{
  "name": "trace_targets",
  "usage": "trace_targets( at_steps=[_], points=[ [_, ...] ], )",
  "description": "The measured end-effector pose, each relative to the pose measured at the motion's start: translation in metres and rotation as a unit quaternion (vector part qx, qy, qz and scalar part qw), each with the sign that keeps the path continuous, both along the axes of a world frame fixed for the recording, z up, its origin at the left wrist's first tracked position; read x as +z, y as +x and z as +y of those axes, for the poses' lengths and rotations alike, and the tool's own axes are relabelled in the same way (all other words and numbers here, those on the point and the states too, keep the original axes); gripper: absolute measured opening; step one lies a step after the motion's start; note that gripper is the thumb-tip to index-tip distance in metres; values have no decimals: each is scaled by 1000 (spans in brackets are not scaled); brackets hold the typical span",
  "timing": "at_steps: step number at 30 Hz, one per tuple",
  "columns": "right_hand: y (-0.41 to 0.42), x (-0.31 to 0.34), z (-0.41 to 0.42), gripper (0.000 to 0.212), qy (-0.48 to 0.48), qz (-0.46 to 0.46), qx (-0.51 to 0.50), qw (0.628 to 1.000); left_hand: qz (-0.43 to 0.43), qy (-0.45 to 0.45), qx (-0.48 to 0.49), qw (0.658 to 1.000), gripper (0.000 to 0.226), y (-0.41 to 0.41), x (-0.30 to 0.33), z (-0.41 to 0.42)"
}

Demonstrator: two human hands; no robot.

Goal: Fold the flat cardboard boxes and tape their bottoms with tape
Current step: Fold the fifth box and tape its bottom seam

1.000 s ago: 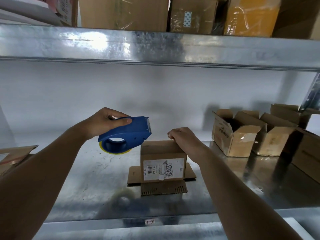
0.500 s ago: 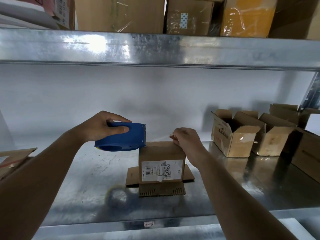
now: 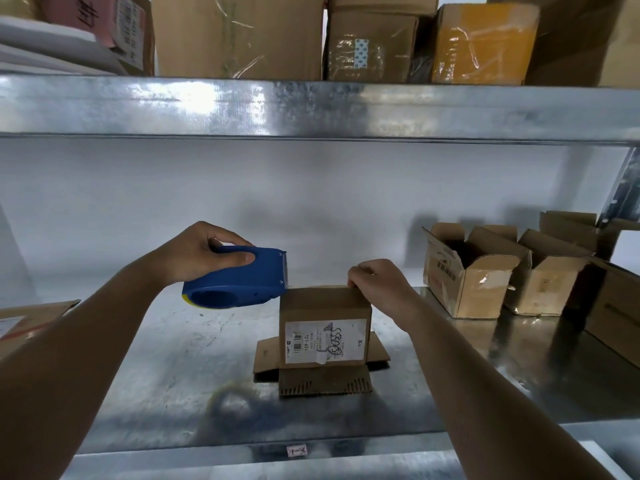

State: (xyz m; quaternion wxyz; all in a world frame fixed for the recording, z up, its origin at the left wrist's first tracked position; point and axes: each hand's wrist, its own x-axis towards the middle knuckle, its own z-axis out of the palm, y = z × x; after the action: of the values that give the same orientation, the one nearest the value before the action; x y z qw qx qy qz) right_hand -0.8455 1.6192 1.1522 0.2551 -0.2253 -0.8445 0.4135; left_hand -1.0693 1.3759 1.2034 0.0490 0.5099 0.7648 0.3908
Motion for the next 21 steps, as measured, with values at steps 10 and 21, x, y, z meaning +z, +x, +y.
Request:
trace_targets(
  at_steps=[10,21],
  points=[
    [2,-7,7,42,-84,-52,-44,994,-16,-41,-21,999,64,7,5,8],
    [3,-10,29,12,-198,-33,8,980,-49,-42,-13,998,76,9,2,6]
  ],
)
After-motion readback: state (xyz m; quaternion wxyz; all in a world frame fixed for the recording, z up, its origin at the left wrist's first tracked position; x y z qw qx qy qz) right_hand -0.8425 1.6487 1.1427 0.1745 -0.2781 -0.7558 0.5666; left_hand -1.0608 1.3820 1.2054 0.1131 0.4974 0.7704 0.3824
